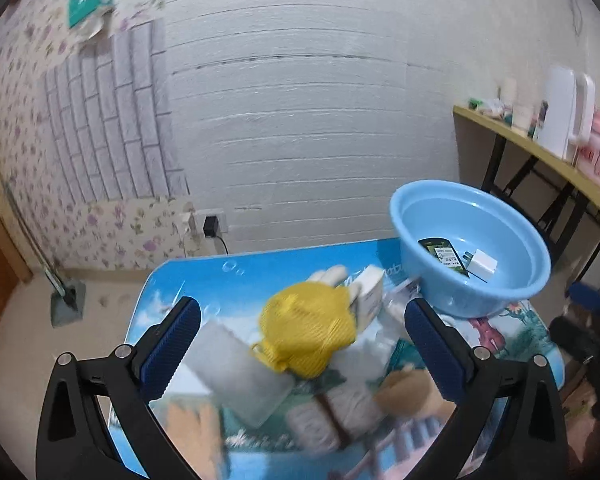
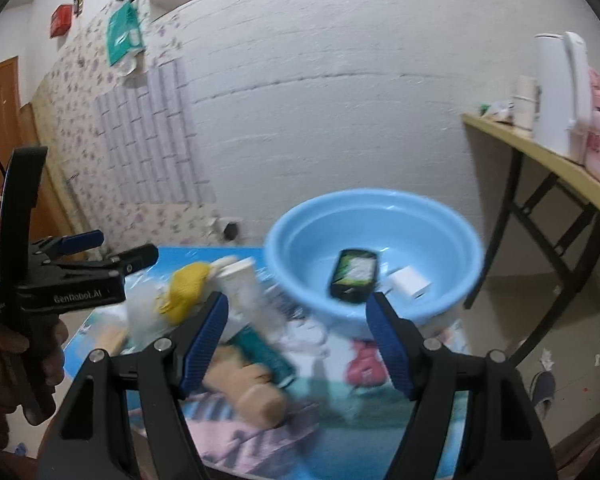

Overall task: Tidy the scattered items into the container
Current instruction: 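Withdraw both open tools from the basin back over the table, then move the left tool to the toothpick box while the right tool approaches the beige plush toy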

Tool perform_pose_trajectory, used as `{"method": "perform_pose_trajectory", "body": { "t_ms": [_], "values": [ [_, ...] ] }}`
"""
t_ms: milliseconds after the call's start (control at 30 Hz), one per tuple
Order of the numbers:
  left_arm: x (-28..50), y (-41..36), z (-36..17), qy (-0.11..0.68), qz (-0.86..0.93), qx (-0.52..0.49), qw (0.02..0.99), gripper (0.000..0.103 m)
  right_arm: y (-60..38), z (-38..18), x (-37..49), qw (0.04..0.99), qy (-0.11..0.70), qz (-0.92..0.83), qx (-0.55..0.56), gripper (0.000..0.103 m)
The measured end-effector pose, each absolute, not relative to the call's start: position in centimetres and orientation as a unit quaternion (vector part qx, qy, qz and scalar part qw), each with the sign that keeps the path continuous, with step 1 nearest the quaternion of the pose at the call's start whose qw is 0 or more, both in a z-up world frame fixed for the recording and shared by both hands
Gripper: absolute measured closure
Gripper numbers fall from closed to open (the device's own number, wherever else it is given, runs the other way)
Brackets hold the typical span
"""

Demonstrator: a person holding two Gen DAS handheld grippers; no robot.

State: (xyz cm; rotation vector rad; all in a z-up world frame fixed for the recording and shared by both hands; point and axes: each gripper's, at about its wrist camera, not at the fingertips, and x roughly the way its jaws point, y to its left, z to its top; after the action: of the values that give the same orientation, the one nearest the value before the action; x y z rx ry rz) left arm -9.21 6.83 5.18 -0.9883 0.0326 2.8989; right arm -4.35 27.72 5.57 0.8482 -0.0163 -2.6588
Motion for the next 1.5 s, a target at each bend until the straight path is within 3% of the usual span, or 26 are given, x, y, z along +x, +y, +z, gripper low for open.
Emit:
{"method": "perform_pose_trajectory", "body": {
  "t_ms": [400,567,833,1500],
  "values": [
    [-5.7,0.2,2.3,-0.019,0.942,-0.335,0.006,0.000,23.5,3.7,-3.0,0.175,-0.005,-0.928,0.330,0.031],
    [-6.1,-0.2,0.9,-0.021,0.936,-0.350,0.023,0.000,22.5,2.5,-2.8,0.162,0.014,-0.925,0.344,0.031],
    [-7.0,0.5,-1.4,0.041,0.920,-0.390,0.016,0.000,21.4,1.0,-3.9,0.164,0.003,-0.915,0.368,0.031],
    [-6.5,-1.2,-3.1,-0.005,0.915,-0.403,0.003,0.000,21.3,-1.3,-4.4,0.181,-0.006,-0.900,0.396,0.031]
  ]
}}
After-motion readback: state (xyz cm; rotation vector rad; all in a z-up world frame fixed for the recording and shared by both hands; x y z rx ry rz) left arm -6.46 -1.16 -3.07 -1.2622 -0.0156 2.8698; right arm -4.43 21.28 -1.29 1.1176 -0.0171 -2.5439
